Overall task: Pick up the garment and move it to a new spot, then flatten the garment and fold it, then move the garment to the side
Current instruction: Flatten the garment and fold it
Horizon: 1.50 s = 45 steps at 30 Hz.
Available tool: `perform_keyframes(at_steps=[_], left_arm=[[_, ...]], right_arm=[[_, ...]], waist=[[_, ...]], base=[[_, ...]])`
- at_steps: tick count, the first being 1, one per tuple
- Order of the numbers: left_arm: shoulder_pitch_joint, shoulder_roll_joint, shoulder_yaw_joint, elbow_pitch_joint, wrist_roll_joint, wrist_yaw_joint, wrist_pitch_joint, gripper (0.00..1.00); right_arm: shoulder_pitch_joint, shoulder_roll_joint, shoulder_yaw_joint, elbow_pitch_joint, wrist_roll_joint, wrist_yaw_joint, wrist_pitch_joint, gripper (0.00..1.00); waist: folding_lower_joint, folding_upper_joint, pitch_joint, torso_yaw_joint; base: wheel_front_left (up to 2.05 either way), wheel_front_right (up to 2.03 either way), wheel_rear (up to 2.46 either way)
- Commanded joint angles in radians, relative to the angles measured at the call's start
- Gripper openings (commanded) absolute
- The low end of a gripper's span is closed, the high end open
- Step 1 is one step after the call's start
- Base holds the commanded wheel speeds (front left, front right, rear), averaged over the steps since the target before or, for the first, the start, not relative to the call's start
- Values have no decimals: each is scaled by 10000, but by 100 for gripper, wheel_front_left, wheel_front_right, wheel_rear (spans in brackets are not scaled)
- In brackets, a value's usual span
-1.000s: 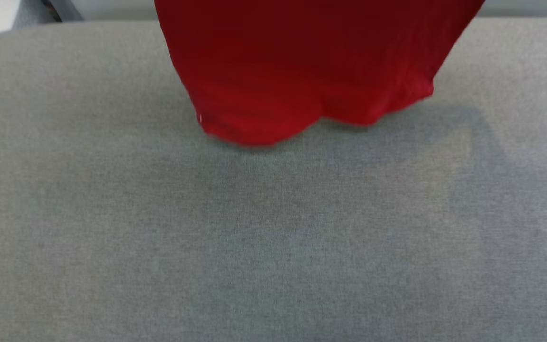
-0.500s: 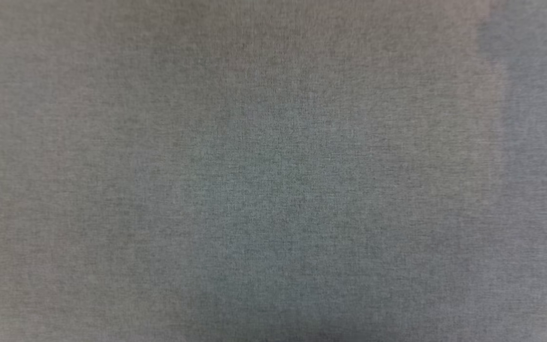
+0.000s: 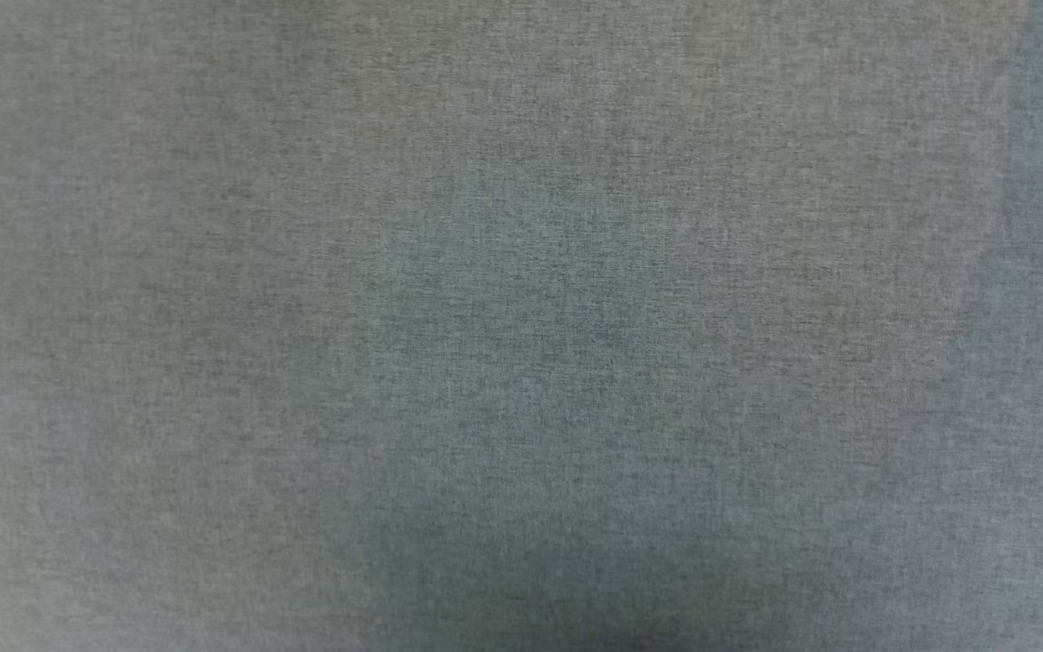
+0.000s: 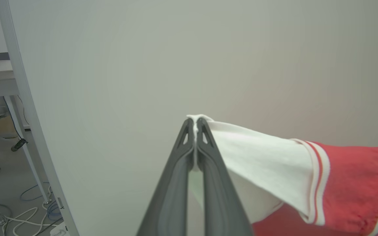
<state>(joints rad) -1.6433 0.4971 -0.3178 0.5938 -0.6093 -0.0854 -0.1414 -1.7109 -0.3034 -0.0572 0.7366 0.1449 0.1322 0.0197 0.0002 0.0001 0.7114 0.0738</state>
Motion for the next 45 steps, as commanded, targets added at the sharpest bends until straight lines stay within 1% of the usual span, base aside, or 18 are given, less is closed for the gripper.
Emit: perform_keyframes(at_steps=[1,7,12,16,21,26,29,36,40,45], left_arm=[[372,-61,-33,188,-105,-79,-182,0],[1967,-422,-283,726,-450,-268,-704,0],[3890,-605,-343,844,-852,-343,-967,0],[5511,-700,-341,826,-1261,-371,-1018,0],[7283,-683,-324,658,-1782,-383,-811,0],[9043,-511,-362,221,-2244,-299,-229,0],[9985,-402,-428,-177,-2462,-166,179,0],[12070,-44,-639,-1375,-2904,375,1325,0],[13165,210,-634,-2293,-2949,778,1400,0],[14441,428,-624,-3458,-3000,1321,1439,0]], right_arm=[[343,-10,74,142,2,-15,-134,0],[1713,-170,497,791,355,-15,-300,0],[3266,-368,932,1249,916,-15,-312,0],[4614,-602,1330,1433,1487,-15,-80,0],[6218,-939,1758,1352,2241,-15,399,0],[7781,-1270,2040,1112,3086,-15,954,0],[8596,-1364,2139,930,3516,-15,1203,0],[10345,-1489,2281,331,4238,-15,1883,0],[11249,-1411,2018,-95,4914,-15,2522,0],[12418,-1658,1624,-999,5316,-15,3187,0]], waist=[[-2,-1,-155,94],[-2,-1,-797,142],[-2,-1,-1688,105],[-2,-1,-2499,95],[-2,-1,-3419,129],[-2,-1,-4222,125],[-2,-1,-4664,117],[-2,-1,-5566,29],[-2,-1,-6027,-66],[-2,-1,-6415,-181]], base=[[0,0,0],[0,0,0],[0,0,0],[0,0,0],[0,0,0],[0,0,0],[0,0,0],[0,0,0],[0,0,0],[0,0,0]])
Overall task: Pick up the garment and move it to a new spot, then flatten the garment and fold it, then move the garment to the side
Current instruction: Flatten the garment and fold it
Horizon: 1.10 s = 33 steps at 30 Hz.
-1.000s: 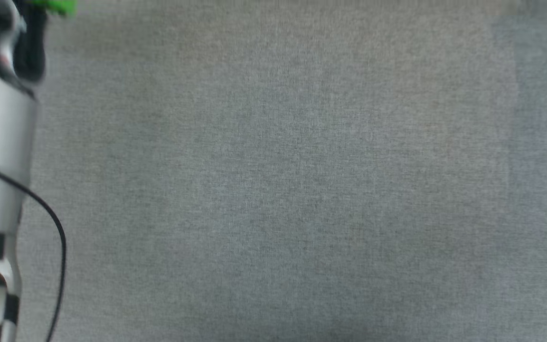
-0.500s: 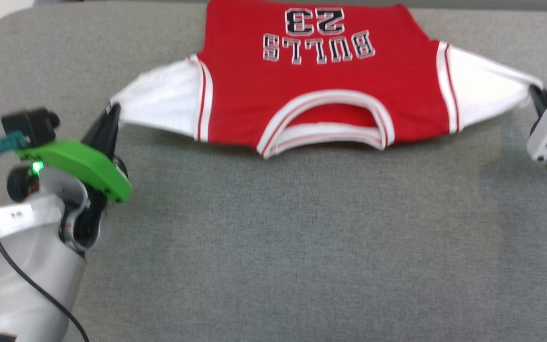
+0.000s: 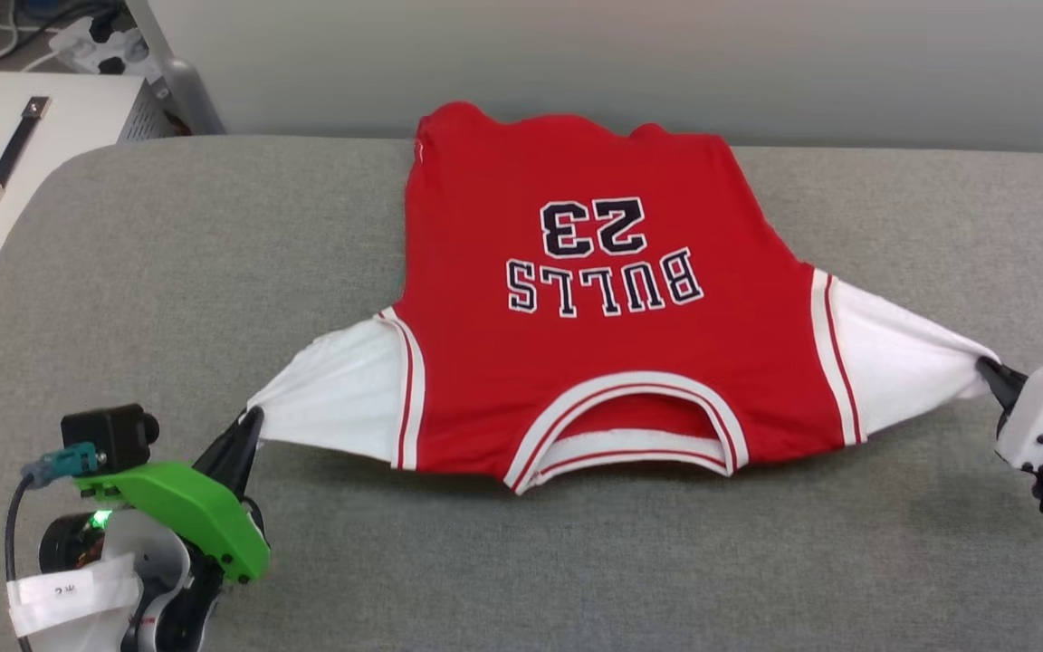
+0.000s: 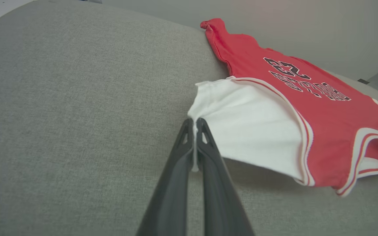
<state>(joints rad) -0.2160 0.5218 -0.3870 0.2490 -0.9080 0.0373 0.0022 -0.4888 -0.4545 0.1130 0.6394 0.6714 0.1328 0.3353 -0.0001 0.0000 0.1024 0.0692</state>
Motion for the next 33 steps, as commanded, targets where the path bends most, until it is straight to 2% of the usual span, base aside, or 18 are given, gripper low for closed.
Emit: perform_keyframes(at_steps=[1,9,16,21,27,28,33], left_arm=[[372,226,86,-194,-43,179,25,0],[2250,679,38,-1884,-530,689,680,0],[3248,831,-291,-2934,-741,1036,1266,0],[3282,837,-536,-3130,-658,1082,1496,0],[2933,989,-753,-3392,-331,1138,1760,0],[2884,1023,-811,-3476,-264,1156,1834,0],[2630,1052,-1166,-4087,-65,1248,2323,0]], right_arm=[[422,-210,-134,-215,49,-21,154,0],[2555,-304,-1114,-2247,-299,-21,1593,0],[4368,300,-2530,-3894,-1061,-21,3226,0],[4923,726,-3087,-4886,-1639,-21,4062,0],[4879,1014,-3375,-5761,-2057,-21,4734,0],[4851,959,-3299,-5924,-2107,-21,4781,98],[4388,721,-3031,-6806,-1768,-21,5286,100]], waist=[[1,0,-380,-150],[1,0,-693,-298],[1,0,-673,-258],[1,0,-509,-207],[1,0,-128,-64],[1,0,-45,-26],[1,0,724,302]], base=[[0,0,0],[0,0,0],[0,0,0],[0,0,0],[0,0,0],[0,0,0],[0,0,0]])
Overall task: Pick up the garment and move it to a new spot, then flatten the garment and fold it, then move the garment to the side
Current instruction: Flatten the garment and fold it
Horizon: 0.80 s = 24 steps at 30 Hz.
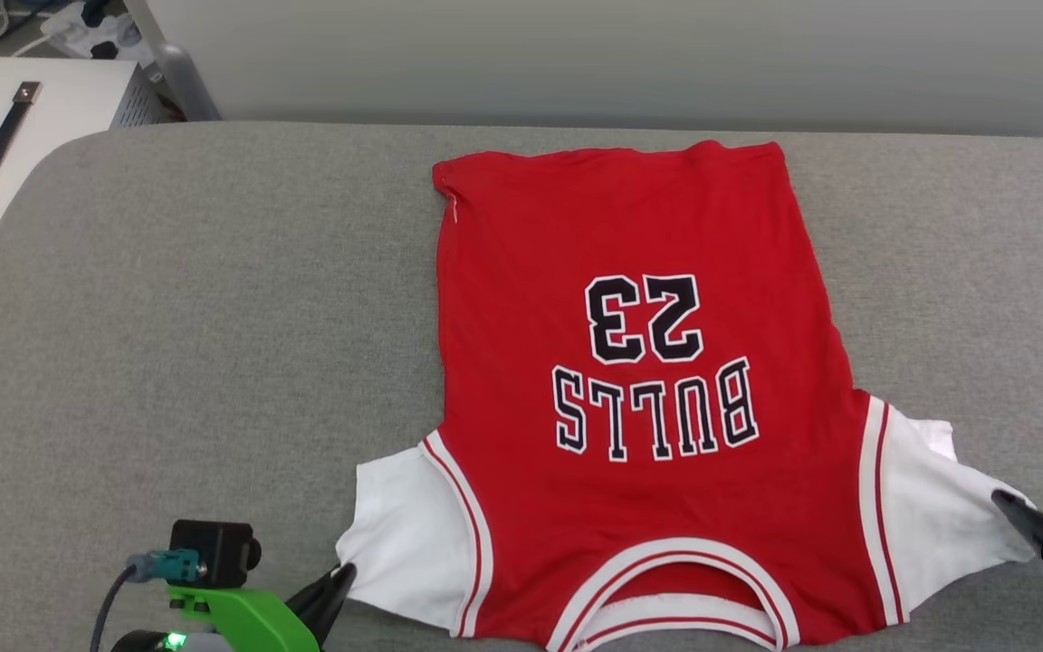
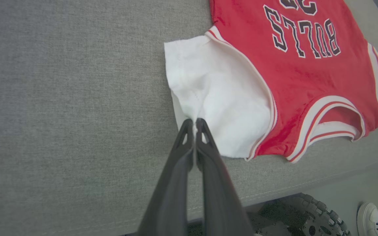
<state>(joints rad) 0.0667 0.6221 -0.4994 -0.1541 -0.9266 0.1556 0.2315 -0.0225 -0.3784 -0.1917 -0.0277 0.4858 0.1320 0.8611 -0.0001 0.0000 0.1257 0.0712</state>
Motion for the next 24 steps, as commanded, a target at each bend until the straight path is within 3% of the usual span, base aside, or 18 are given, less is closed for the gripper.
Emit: perform_keyframes(at_steps=[1,6,11,18,24], left_arm=[[-255,77,-131,-152,238,93,104,0],[-657,-101,-395,-710,609,229,221,0],[-1046,-324,-621,-1231,878,224,245,0],[-1634,-719,-967,-1641,1167,55,237,0],[-2041,-1100,-1211,-1534,1265,-191,110,0]], right_arm=[[-455,-63,6,-280,173,-13,97,100],[-1856,-538,164,-852,320,-13,831,100],[-3983,-750,261,-627,468,-13,1984,100],[-7290,-1130,692,688,-323,-13,3423,100],[-9262,-1413,1094,2122,-1344,-13,3871,100]], waist=[[1,0,672,360],[1,0,1694,959],[1,0,2726,1620],[1,0,3988,2598],[1,0,4609,3315]], base=[[0,0,0],[0,0,0],[0,0,0],[0,0,0],[0,0,0]])
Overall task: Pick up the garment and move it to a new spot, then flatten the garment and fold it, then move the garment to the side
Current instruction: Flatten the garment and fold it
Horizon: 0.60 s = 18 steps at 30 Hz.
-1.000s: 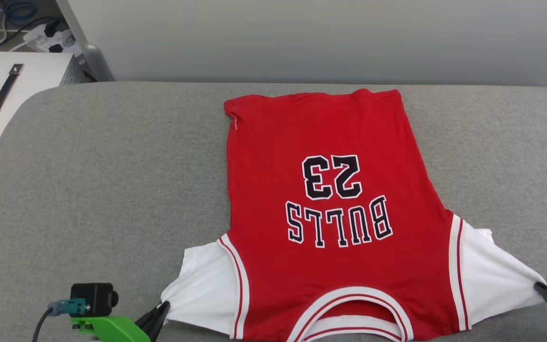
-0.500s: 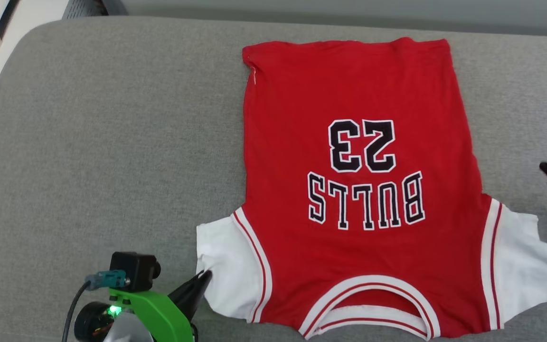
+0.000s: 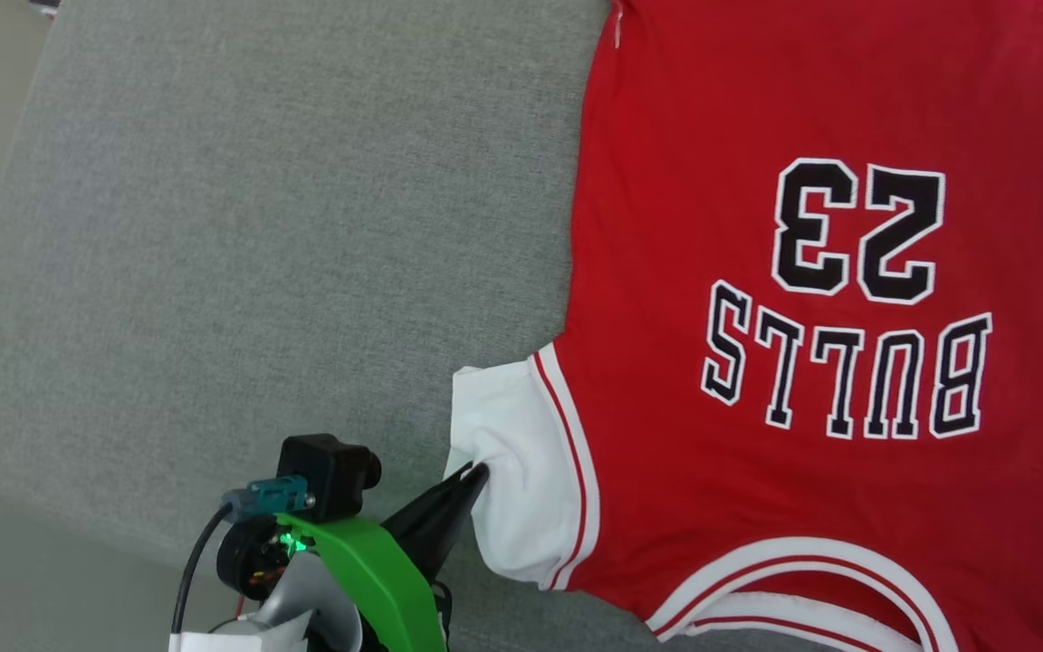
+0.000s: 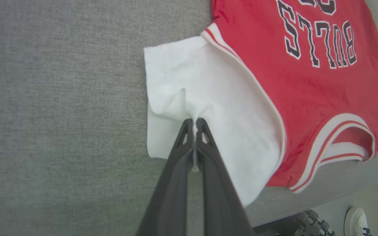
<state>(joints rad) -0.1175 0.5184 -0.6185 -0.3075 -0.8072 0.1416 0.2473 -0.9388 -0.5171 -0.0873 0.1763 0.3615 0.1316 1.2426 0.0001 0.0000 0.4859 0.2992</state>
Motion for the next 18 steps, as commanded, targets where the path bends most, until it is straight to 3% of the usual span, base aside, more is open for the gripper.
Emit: perform_keyframes(at_steps=[1,10,18], left_arm=[[-241,-110,-47,27,78,-85,-74,0],[-610,-518,-277,233,70,-426,-284,0],[-910,-916,-484,513,69,-646,-447,0]], right_arm=[[-318,-69,93,288,-253,-9,98,100],[-1861,-311,-48,1887,-1528,-9,-4,100],[-2183,-359,-114,2661,-1987,-9,-249,100]], waist=[[-1,0,1079,1115],[-1,0,1638,1737],[-1,0,1831,2030]], base=[[0,0,0],[0,0,0],[0,0,0]])
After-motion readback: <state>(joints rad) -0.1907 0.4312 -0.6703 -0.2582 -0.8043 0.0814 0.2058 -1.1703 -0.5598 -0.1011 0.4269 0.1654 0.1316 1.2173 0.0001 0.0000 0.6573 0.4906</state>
